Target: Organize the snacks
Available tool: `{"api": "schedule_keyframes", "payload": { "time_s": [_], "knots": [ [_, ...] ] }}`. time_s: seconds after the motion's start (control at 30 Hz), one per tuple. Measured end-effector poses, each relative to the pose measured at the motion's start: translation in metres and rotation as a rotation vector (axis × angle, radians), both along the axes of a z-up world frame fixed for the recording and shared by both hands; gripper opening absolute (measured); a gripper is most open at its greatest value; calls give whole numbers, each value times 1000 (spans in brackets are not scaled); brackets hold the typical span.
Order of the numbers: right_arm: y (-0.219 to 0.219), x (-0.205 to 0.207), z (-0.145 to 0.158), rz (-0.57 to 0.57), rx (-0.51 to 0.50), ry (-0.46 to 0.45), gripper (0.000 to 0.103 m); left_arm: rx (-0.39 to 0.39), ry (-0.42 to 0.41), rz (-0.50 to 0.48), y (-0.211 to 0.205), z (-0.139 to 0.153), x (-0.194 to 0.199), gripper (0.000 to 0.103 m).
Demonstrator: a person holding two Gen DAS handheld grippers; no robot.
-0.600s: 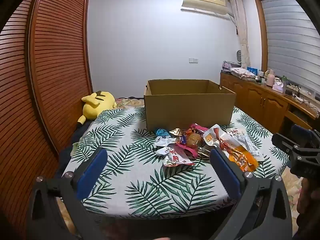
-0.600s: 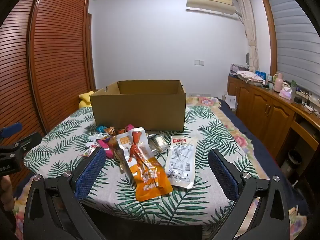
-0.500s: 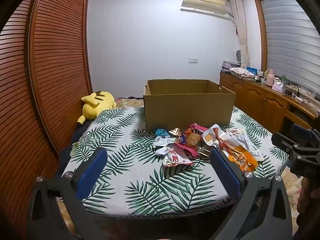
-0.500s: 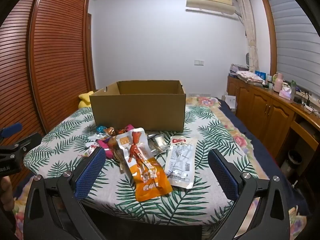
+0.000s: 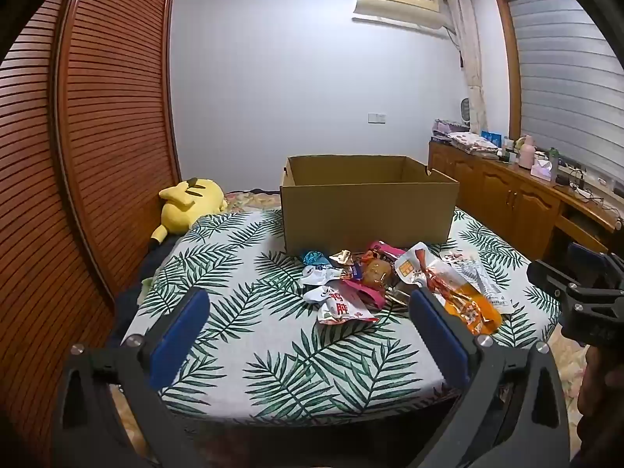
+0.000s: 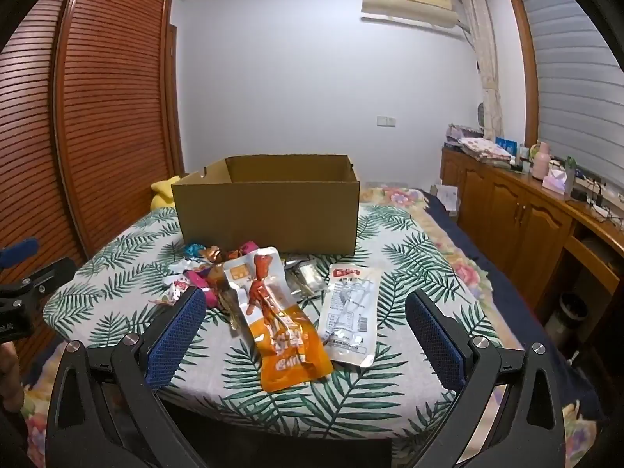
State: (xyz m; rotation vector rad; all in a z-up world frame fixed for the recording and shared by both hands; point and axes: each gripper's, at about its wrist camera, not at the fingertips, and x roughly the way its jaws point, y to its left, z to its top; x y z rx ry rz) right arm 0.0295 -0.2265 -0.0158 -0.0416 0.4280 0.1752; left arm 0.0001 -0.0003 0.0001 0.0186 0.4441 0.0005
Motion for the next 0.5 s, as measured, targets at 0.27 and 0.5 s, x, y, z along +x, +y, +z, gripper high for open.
{"api": "schedule_keyframes", "payload": {
  "time_s": [0.27,0.5],
  "knots": [
    [0,0,-2,-2,2,3,103,-3,-1,-1,0,0,0,103],
    [-1,0,-2,-1,4,3,103,-3,-1,-1,0,0,0,103]
  ]
}}
